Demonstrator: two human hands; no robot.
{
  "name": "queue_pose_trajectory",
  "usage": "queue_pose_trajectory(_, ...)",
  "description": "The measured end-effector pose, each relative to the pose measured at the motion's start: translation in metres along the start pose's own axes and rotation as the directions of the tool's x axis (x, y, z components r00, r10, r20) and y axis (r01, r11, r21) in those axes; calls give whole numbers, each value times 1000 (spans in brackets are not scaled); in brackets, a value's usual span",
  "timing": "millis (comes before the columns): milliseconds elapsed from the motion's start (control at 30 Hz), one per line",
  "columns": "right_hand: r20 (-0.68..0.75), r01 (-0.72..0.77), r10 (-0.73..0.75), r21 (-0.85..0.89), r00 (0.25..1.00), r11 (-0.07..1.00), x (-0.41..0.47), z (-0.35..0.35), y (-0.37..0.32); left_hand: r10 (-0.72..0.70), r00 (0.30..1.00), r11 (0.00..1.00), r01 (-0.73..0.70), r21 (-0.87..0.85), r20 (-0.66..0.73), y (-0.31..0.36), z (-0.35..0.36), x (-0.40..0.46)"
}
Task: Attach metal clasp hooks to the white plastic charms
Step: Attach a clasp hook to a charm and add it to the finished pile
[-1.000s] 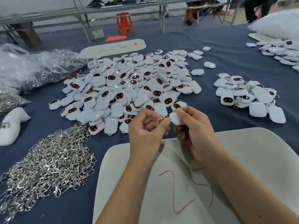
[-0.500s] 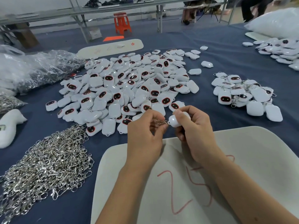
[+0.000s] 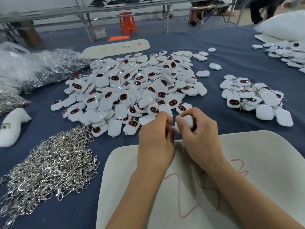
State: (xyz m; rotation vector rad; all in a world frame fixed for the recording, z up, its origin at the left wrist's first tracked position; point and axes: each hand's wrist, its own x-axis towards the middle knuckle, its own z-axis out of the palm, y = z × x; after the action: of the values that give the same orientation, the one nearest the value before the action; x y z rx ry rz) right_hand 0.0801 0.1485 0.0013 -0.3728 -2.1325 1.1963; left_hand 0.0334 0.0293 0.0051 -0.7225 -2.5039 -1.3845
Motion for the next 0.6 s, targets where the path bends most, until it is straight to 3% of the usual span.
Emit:
queue_pose_trajectory(67,53,-156,148,204,988,967,5,-2,3,-145,989,956,139,-257,-5,0,0,2)
queue_pose_trajectory(133,143,-313,278,452,950,835,8,-5,3,-245,969,853,236,-465,43,0,0,5)
queue_pose_trajectory(200,229,-413,345,575,910,706,10,-6,2,-272,958,776,276,-567,93,-3,-1,8)
queue_pose_trajectory(267,278,-457,364,610,889,647,11,-7,2,-235,962,766,272,-583,140,-5,-2,9)
queue_pose_trajectory(400,298,-480,380,614,876,626,12,-9,2,-150,964,769,252,-588,218,-5,-7,8)
queue_pose_trajectory(600,319,-497,384,620,867,607,14,-10,1,-174,950,748,300,-593,261,-4,-4,7)
